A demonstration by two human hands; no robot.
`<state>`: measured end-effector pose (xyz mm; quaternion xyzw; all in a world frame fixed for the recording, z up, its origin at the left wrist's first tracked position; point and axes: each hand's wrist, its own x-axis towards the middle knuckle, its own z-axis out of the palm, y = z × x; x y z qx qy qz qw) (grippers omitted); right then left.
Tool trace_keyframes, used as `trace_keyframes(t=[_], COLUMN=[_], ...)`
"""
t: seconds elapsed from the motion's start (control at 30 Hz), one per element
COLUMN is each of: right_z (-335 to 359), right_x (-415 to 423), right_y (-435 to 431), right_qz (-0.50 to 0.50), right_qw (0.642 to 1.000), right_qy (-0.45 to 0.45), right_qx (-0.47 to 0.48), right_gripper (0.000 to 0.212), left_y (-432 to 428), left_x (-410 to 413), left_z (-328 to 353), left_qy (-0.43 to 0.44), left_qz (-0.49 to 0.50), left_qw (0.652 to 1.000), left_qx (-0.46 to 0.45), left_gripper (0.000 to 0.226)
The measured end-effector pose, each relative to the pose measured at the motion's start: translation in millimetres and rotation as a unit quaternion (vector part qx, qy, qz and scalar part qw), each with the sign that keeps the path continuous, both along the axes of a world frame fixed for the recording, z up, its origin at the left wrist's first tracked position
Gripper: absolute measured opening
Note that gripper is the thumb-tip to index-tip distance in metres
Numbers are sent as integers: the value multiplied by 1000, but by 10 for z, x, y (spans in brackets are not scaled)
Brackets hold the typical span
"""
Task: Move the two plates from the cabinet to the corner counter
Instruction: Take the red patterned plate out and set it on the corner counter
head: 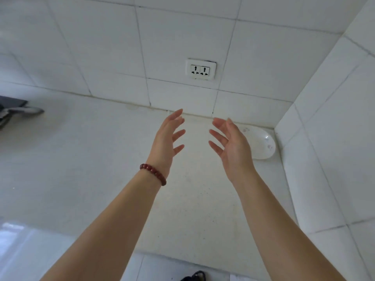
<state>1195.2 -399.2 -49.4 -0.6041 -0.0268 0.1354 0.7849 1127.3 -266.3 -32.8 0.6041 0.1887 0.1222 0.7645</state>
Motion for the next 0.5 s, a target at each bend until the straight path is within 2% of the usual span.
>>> trace_keyframes(t=[0.23, 0.5], right_z=[84, 143], right_x=[-1125, -2616], right_y=[956, 2150], right_qz=[100, 245], right_qw=[995, 969], right_qy=[2, -27], right_qx=[14, 16], right_gripper=[27, 29], left_y=[769, 1714], left_x=[-1259, -2984], left_z=[92, 124], left_qy=[-13, -26], left_qz=[102, 227], left_qw=[995, 974], left_qx=[-16, -1], left_gripper=[45, 44])
